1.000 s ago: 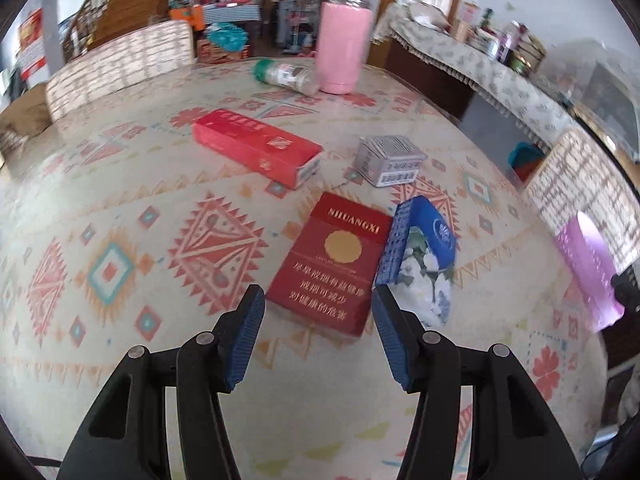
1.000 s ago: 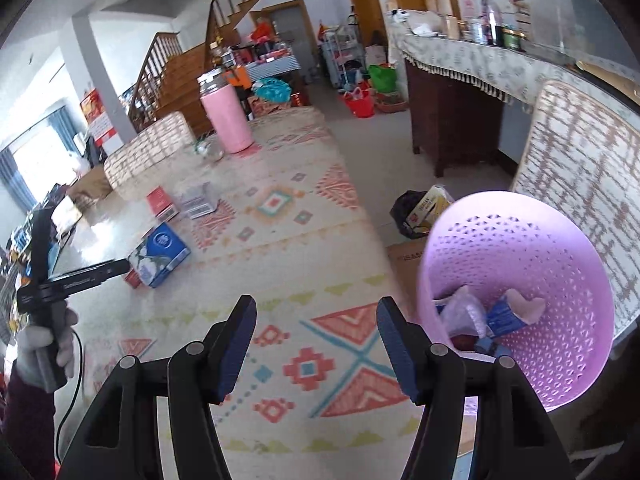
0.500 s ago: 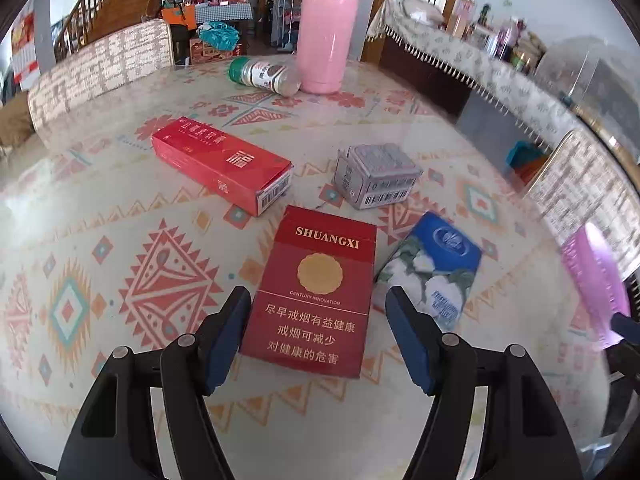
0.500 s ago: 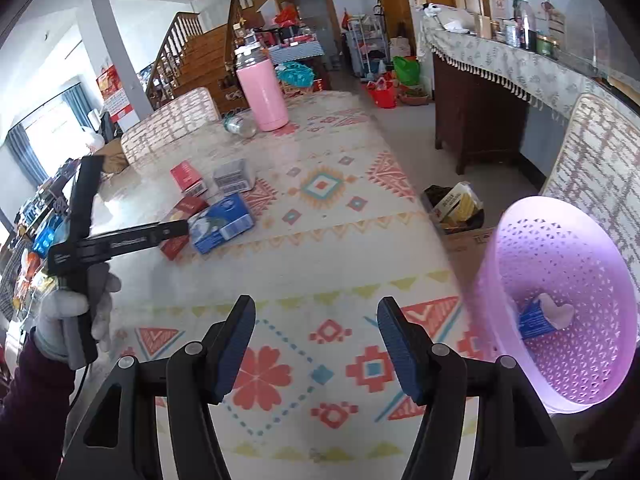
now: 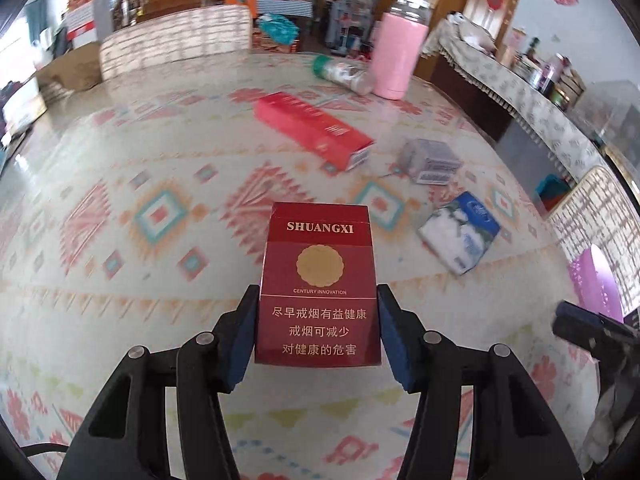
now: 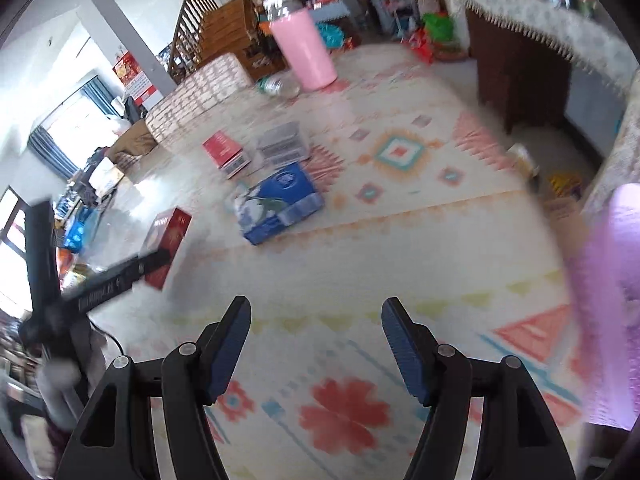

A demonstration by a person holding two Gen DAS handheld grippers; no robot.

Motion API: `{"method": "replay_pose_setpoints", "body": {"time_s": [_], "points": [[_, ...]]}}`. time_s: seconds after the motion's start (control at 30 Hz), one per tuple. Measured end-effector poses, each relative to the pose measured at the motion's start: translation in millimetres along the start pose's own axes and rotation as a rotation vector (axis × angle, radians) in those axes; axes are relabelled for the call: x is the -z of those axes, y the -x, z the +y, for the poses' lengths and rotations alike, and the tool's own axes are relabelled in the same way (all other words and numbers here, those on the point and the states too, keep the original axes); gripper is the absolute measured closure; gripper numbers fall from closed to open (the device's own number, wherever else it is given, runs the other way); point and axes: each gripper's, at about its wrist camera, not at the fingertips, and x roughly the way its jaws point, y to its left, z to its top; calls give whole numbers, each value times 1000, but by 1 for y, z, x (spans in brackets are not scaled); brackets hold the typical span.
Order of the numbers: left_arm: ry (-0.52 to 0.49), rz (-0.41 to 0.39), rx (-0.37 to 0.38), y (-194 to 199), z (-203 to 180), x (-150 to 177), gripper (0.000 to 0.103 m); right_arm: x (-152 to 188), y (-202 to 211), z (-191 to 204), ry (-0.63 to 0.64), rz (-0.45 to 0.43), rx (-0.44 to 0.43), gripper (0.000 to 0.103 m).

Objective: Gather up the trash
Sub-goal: 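Grasp the red SHUANGXI cigarette pack with the left tool while the right grasps the blue Vinda tissue pack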

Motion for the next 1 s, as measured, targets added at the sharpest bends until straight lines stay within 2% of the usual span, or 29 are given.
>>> {"method": "replay_pose_setpoints", "body": {"time_s": [0.17,0.3,0.47,0.63,0.87,0.9,1.0], "points": [[32,19,25,-5,16,5,48,-28,-42,14,-95,81,-71,31],[51,25,42,-7,23,11,47,-51,-70,22,-167,129,-66,31],[94,25,84,-5,30,11,47,-80,-88,32,-221,123,40,25],[114,24,96,-3,32,13,47,-99,-105,48,-205,125,169,21],[113,17,85,-2,30,14,47,-97,-125,78,-53,111,374,20],[112,15,84,-2,30,15,47,-95,-126,81,-27,109,399,24],[104,10,75,-2,29,15,47,-88,-119,82,36,101,442,47]]}}
